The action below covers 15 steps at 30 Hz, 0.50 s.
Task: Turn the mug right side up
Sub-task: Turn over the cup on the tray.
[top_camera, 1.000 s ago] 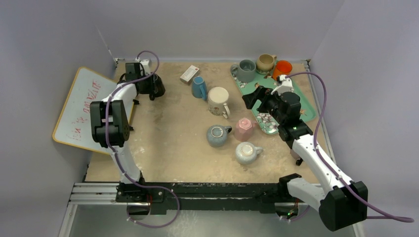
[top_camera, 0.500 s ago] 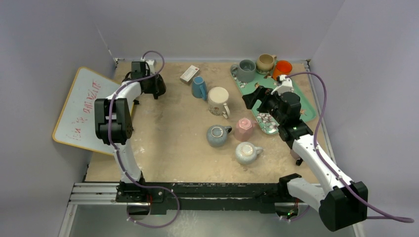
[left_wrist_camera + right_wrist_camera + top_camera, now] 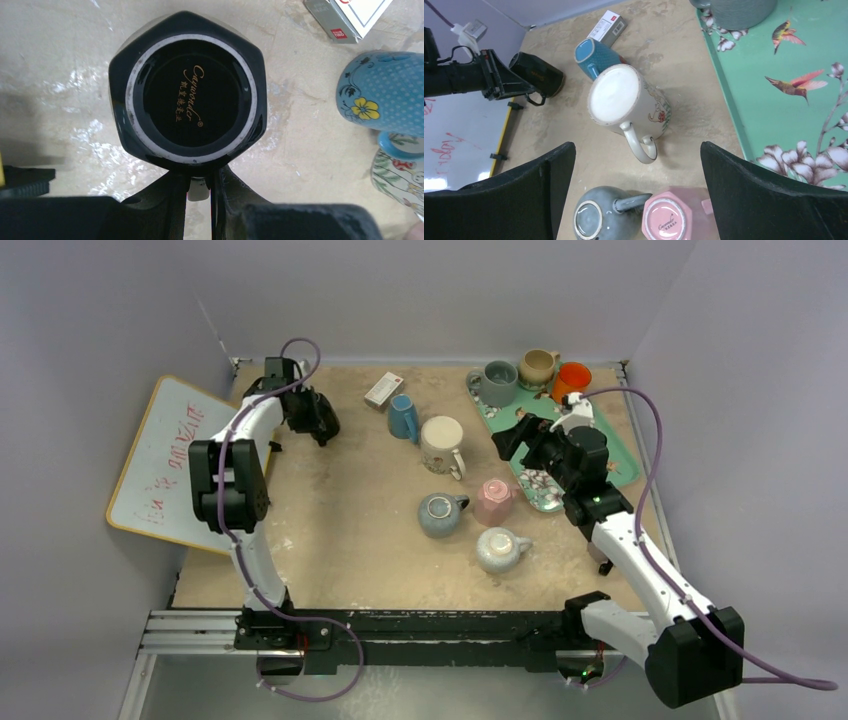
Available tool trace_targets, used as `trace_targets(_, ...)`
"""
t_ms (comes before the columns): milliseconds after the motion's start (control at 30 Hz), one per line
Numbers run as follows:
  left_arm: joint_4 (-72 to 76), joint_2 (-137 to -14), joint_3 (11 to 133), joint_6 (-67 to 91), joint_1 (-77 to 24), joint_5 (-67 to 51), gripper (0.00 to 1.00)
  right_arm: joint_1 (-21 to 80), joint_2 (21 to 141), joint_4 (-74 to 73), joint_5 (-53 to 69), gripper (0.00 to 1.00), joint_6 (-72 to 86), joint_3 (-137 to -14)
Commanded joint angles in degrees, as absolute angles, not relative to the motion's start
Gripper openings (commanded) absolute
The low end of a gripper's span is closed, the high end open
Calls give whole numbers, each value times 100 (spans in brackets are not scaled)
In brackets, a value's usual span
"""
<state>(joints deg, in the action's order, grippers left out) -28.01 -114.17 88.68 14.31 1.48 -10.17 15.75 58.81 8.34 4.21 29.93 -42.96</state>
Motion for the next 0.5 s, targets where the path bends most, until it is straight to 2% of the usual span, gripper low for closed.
trace_targets(0, -3112, -10872, 8994, 2184, 124, -1573, 0, 1590, 5915, 1356, 882, 94, 2883, -4257)
trace_targets(200, -2984, -10040, 8317, 2636, 132, -2142, 0, 1601, 5859, 2198, 1296, 85, 2887, -3911)
trace_targets(467, -1998, -9026, 7133, 3536, 145, -2966, 0, 1763, 6183, 2273, 1722, 82, 3676, -4133)
